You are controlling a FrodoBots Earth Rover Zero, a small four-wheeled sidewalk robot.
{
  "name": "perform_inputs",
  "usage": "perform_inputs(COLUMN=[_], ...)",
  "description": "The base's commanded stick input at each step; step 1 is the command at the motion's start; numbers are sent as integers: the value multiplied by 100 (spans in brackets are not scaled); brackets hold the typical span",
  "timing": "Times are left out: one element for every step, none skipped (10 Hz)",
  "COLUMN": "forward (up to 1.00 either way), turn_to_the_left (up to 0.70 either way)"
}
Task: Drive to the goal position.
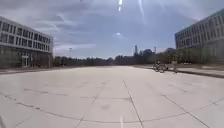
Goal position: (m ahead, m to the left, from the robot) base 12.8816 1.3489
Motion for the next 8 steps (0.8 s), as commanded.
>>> perform_inputs(forward=[0, 0, 0, 2, 16, 32, 50, 50], turn_to_the_left=[0, 0, 0, 0, 0, 0, 0, 0])
